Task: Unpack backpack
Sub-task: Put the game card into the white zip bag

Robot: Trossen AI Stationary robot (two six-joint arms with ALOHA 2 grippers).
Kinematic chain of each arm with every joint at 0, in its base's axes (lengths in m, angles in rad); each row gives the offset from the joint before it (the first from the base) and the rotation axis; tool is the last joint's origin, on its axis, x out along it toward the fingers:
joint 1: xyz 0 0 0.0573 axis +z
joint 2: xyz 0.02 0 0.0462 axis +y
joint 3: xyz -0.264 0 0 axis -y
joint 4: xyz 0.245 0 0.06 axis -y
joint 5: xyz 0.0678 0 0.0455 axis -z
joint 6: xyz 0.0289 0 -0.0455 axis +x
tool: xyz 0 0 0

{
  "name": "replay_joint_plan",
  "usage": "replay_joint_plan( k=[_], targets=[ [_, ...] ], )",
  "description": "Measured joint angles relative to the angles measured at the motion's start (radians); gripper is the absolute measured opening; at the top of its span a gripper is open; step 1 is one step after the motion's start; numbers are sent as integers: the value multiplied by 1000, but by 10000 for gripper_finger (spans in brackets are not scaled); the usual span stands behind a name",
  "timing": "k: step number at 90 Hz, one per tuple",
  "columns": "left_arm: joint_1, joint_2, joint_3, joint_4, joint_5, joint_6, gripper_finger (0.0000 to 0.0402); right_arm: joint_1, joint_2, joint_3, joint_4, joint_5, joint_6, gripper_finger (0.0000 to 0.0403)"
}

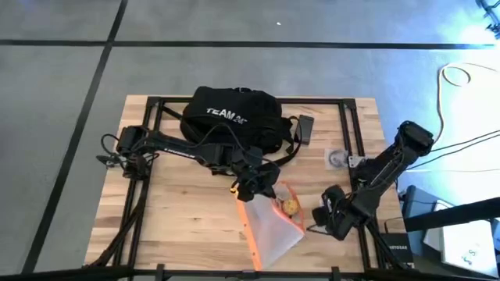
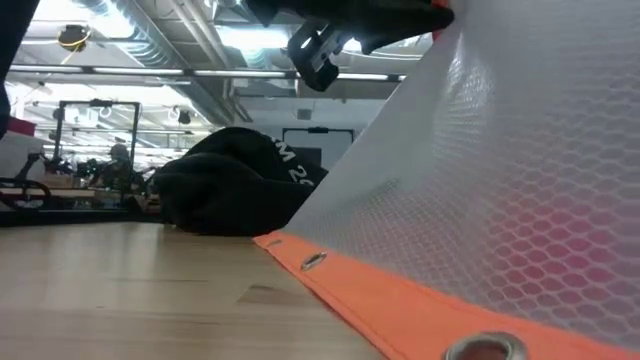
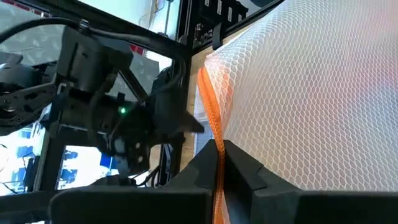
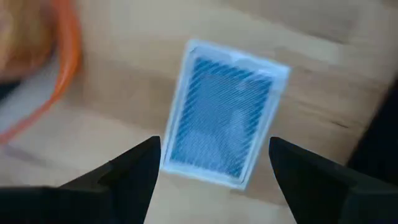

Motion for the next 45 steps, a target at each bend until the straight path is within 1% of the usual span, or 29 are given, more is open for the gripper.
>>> replay_joint_plan(
  k=[4,11,24,45],
  targets=[
    [0,0,0,0,0,-2,0,0,0,-4,5,0,28,282],
    [0,0,0,-3,0,-2,0,-2,4,-23,40,-11,32,282],
    [0,0,0,-6,0,-2,0,-1,33,-44,49,-46,34,282],
    [1,0,0,0,0,-3,0,-1,80,-48,94,-11,-8,282]
  ],
)
